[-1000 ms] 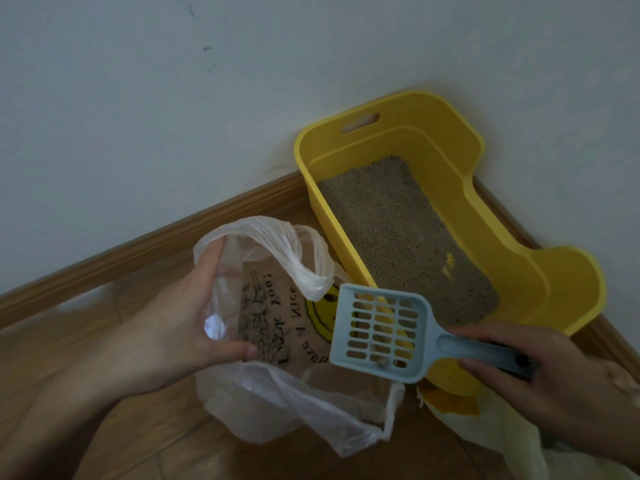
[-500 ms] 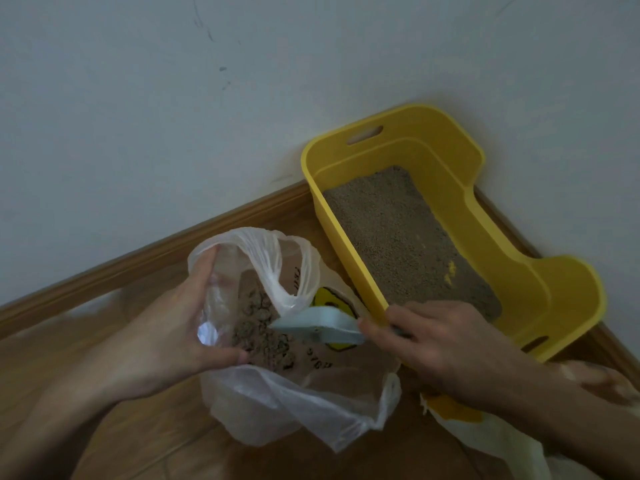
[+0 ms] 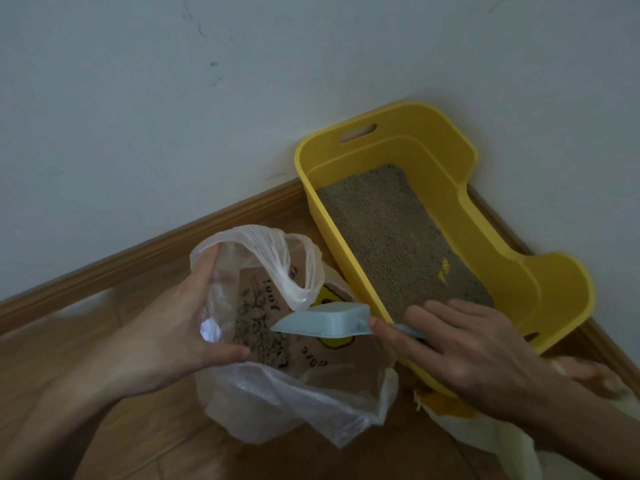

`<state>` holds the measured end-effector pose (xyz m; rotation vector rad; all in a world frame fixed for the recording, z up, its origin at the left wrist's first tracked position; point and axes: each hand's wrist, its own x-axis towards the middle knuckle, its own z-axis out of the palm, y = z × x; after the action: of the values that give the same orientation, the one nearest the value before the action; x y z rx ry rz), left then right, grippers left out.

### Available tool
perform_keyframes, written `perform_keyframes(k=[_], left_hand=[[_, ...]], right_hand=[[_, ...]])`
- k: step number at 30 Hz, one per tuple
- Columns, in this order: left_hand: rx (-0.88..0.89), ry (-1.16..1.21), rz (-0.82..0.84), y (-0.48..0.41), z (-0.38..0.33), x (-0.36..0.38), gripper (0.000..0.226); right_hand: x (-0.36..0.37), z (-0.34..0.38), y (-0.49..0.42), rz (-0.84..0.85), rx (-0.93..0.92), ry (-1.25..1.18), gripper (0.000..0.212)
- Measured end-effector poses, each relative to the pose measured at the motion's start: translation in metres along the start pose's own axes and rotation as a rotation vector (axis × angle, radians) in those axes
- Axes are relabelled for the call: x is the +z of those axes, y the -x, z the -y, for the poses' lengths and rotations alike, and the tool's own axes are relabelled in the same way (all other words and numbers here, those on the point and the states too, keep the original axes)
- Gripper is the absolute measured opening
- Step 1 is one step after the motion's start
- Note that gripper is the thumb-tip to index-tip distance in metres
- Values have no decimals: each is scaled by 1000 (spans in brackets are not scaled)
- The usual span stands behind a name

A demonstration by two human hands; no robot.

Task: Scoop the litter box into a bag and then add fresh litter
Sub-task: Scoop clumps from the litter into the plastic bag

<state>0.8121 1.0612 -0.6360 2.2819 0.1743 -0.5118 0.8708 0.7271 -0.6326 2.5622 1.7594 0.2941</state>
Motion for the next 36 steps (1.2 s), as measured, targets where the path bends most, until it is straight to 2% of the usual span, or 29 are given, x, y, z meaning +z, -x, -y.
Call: perform_keyframes(k=[5,10,13,16,20,22,24,28,32,36], left_hand=[[20,-13,-6,-2,1,0,131],[-2,6,-4,-1,0,1,133],[-27,5,-5,0,-1,-1,134],[-23,4,2,-2,-2,0,134],[-15,7,17,-4,-7,4,134],[-1,34,3,-3,-10,5,128],[15,62,-19,-3,-10,4,122],[10,49,-27,-1,-9,2,127],[23,39,-7,-1,-9,2,131],[38,31,-20,-2,-12,0,124]], right_hand=[[-6,-9,9,-3,34,-75,33],[-19,-32,24,85,175,-405,32],[-33,-50,38,101,343,-719,36],[-50,-65,43,22,595,-854,35],[-48,-82,45,-214,934,-997,29],[-36,-91,43,-274,1051,-981,20],[-21,-96,40,-264,1158,-952,13],[12,-100,31,-45,1272,-764,12],[44,-95,19,58,1288,-626,22],[68,-86,11,111,1264,-640,24]])
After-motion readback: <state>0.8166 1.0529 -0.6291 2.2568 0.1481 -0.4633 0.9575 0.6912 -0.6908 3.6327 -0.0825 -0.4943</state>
